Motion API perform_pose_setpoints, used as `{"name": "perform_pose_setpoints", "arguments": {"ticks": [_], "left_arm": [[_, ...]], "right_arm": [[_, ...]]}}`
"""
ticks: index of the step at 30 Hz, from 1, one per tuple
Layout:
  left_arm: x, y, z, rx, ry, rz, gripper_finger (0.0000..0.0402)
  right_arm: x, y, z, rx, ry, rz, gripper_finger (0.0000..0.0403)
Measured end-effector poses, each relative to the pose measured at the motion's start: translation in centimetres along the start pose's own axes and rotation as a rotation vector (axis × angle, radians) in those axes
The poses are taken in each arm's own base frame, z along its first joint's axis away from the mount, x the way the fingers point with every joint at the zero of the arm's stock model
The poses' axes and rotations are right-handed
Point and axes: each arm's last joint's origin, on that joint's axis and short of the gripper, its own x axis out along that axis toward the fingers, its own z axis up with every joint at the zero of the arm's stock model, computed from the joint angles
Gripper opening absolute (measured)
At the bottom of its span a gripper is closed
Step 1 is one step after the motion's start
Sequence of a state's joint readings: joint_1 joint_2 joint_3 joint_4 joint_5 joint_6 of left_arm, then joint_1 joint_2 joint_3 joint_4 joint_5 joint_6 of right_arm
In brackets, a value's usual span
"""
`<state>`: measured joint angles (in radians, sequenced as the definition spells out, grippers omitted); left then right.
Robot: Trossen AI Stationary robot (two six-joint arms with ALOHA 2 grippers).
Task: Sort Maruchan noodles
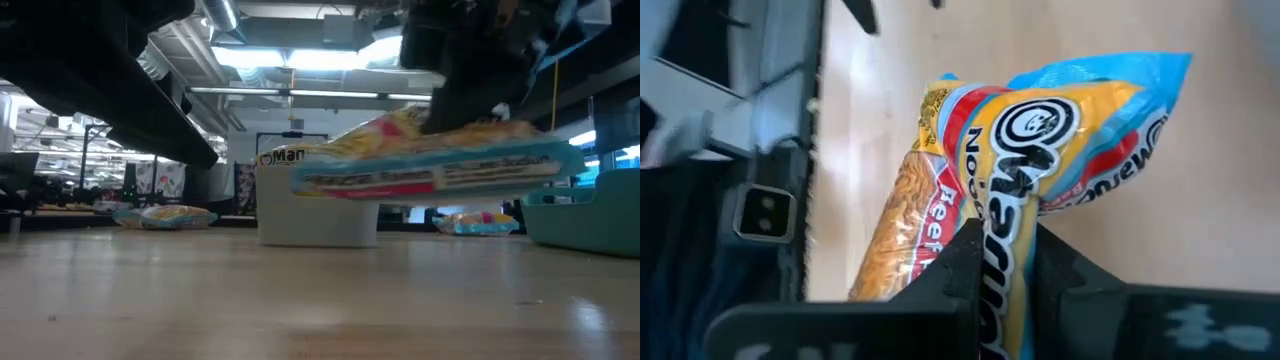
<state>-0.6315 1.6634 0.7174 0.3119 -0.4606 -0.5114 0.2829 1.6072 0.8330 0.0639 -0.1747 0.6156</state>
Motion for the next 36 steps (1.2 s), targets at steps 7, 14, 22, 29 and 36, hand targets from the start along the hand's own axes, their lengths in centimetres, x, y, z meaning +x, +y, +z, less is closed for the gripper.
{"name": "perform_pose_setpoints", "arguments": {"ticks": [7,14,22,29,36], "left_arm": [[0.0,0.0,-0.1,0.002,0.01,0.003,0.0195],[0.0,0.1,-0.1,0.005,0.015,0.006,0.0195],[0.2,0.4,0.0,0.0,0.016,0.014,0.0195],[0.1,0.4,0.0,0.002,0.019,0.013,0.0195],[0.2,0.6,0.0,-0.001,0.02,0.021,0.0195]], "right_arm": [[-5.7,0.8,0.0,-0.04,0.003,-0.13,0.003],[-12.3,0.7,-1.5,-0.089,0.036,-0.317,0.003],[-17.6,-0.1,-3.4,-0.106,0.022,-0.483,0.003],[-19.4,-0.7,-4.6,-0.143,0.063,-0.585,0.003],[-20.2,-1.3,-5.4,-0.16,0.122,-0.683,0.003]]}}
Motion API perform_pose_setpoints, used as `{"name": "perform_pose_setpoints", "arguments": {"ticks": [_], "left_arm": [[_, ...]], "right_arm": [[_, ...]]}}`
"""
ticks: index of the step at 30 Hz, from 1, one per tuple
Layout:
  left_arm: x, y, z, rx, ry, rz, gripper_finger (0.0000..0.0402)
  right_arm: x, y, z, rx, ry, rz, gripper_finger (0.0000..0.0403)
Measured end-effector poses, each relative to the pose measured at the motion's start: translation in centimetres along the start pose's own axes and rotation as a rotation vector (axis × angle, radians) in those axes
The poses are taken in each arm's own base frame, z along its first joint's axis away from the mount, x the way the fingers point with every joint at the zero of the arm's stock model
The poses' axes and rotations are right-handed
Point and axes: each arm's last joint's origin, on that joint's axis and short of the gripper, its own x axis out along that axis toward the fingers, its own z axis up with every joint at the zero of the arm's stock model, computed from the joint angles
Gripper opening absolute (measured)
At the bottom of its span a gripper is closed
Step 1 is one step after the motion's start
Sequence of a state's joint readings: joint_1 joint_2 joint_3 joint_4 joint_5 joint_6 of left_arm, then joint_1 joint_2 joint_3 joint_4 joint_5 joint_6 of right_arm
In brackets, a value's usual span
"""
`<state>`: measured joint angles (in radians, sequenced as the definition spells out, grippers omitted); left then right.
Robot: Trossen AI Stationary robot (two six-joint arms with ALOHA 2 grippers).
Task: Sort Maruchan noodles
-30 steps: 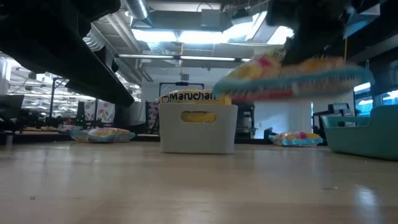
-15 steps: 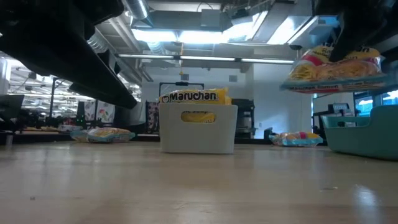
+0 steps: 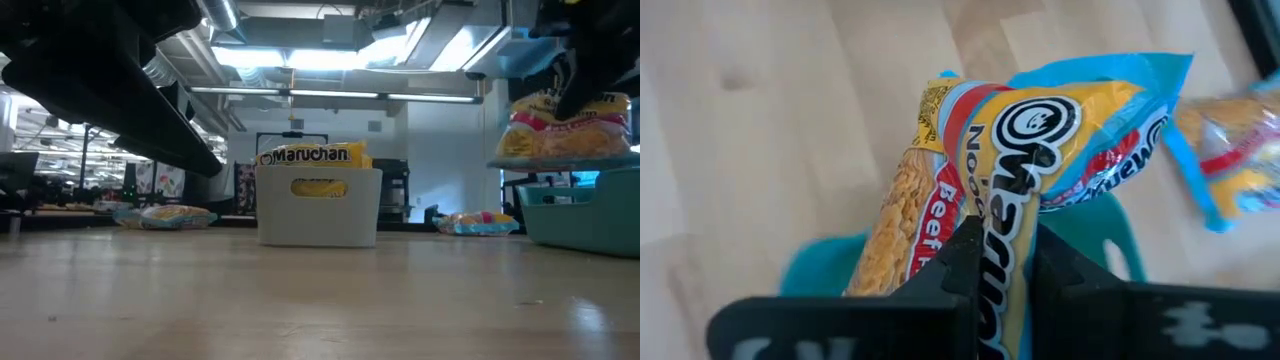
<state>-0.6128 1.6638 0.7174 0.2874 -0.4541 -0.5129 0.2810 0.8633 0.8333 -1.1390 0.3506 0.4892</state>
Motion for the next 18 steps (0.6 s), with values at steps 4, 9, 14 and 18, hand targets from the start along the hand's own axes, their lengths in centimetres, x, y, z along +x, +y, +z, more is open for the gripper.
{"name": "perform_pose_setpoints", "arguments": {"ticks": [4,9,14,18], "left_arm": [[0.0,0.0,0.0,-0.001,0.0,0.0,0.0195],[0.0,0.0,0.0,0.0,0.0,0.0,0.0195],[0.0,0.0,0.0,0.0,0.0,0.0,0.0195],[0.0,0.0,0.0,0.0,0.0,0.0,0.0195]], "right_arm": [[-0.1,-0.5,-0.6,-0.027,0.035,-0.08,0.003],[-0.2,-1.2,-1.4,-0.072,0.097,-0.173,0.003],[-0.3,-1.5,-1.9,-0.097,0.144,-0.203,0.003],[-0.4,-1.7,-2.1,-0.111,0.171,-0.218,0.003]]}}
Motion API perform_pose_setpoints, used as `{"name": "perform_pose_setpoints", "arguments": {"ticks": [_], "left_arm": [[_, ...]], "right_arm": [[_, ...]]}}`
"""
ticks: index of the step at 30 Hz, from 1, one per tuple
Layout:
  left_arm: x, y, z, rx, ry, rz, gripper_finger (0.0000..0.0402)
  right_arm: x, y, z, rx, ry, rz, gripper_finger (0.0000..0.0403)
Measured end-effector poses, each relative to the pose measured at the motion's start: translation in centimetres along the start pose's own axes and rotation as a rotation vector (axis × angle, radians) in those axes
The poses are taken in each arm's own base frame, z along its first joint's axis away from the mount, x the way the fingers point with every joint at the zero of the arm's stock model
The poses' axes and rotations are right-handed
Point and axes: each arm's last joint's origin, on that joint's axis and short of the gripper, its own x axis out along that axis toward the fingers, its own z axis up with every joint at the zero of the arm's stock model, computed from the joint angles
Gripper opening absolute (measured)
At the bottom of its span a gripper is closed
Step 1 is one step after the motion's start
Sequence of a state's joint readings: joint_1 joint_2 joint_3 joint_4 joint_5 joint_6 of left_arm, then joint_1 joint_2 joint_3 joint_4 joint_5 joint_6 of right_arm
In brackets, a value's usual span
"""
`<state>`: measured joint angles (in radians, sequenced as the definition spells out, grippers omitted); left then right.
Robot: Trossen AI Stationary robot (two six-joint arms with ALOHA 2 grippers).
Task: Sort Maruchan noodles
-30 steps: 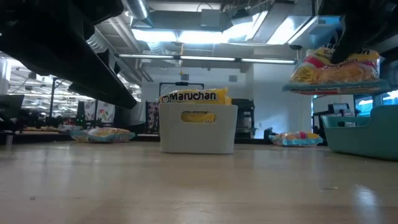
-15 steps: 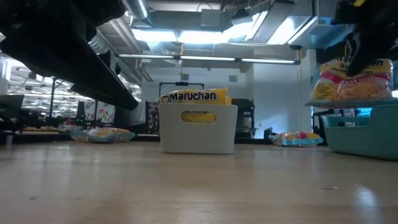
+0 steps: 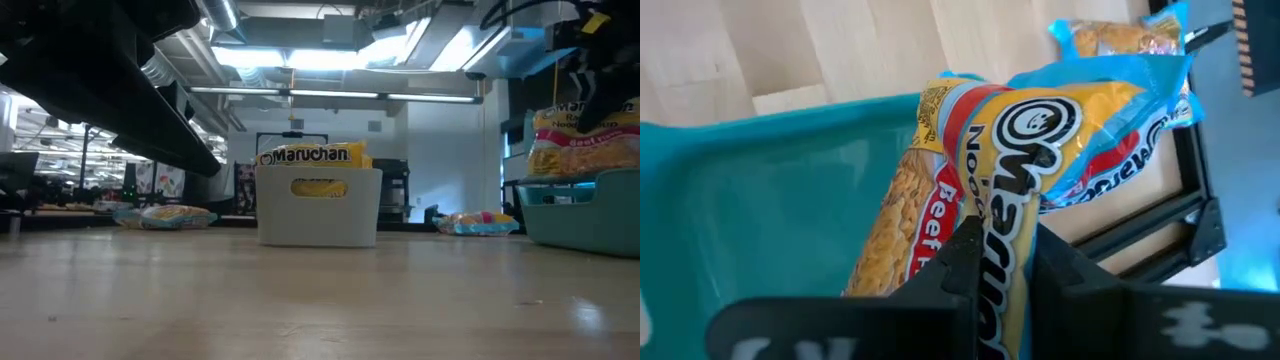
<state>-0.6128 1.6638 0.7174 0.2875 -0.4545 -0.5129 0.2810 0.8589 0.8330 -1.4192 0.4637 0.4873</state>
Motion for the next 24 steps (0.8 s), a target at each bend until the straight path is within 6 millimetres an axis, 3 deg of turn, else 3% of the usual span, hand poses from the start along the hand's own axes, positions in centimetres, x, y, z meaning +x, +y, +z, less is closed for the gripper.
{"name": "perform_pose_setpoints", "arguments": {"ticks": [10,16,24], "left_arm": [[0.1,0.1,0.1,-0.003,-0.001,0.004,0.0195],[0.1,0.1,0.0,-0.001,0.001,0.005,0.0195],[0.1,0.1,0.0,0.0,0.002,0.005,0.0195]], "right_arm": [[0.5,0.2,0.1,-0.162,0.006,-0.038,0.003],[1.5,0.8,-0.2,-0.169,0.054,-0.023,0.003],[3.2,1.8,1.2,-0.167,0.139,-0.079,0.003]]}}
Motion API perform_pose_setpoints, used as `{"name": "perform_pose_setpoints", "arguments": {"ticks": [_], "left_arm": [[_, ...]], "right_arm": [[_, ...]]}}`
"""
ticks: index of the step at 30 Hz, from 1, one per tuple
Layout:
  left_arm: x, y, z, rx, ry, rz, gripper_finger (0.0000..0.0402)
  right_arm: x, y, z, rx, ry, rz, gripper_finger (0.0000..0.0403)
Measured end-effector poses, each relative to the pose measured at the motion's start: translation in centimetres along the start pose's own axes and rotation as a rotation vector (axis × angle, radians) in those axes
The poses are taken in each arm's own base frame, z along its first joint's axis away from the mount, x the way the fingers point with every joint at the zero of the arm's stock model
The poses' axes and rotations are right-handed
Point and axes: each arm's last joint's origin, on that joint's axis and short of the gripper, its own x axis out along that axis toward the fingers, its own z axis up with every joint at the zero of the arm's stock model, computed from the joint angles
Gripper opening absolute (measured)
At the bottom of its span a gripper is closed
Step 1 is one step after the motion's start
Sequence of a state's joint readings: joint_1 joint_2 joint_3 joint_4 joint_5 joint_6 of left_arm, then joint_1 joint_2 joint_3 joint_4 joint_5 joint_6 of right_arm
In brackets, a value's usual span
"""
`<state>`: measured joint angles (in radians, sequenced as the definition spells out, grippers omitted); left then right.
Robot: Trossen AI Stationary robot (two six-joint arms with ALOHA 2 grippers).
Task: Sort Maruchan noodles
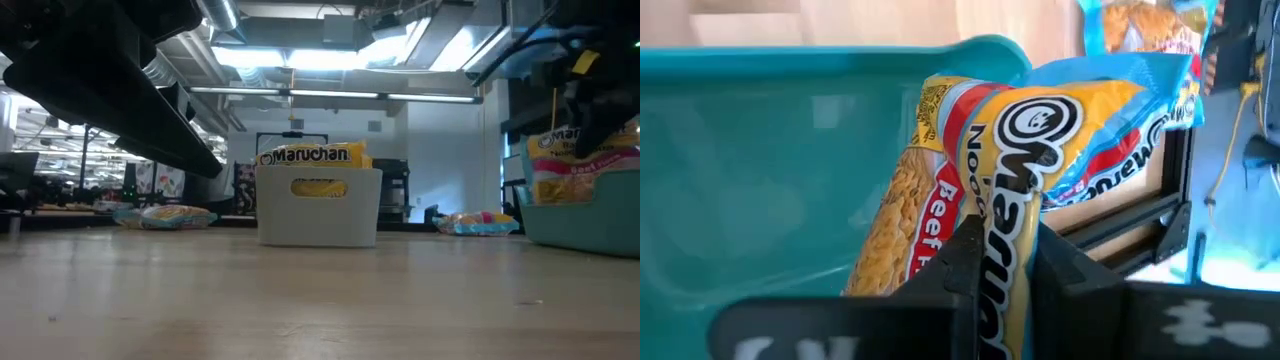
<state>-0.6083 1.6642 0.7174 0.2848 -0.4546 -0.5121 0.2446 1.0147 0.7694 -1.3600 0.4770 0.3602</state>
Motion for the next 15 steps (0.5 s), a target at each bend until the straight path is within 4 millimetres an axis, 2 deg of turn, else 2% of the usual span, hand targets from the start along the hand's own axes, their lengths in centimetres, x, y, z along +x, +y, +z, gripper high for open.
{"name": "perform_pose_setpoints", "arguments": {"ticks": [8,15], "left_arm": [[0.0,0.0,-0.1,0.004,0.006,0.003,0.0195],[0.0,0.0,-0.1,0.008,0.013,0.007,0.0195]], "right_arm": [[2.3,-0.2,1.8,0.032,0.17,-0.021,0.003],[3.7,-0.7,3.3,0.104,0.16,-0.012,0.003]]}}
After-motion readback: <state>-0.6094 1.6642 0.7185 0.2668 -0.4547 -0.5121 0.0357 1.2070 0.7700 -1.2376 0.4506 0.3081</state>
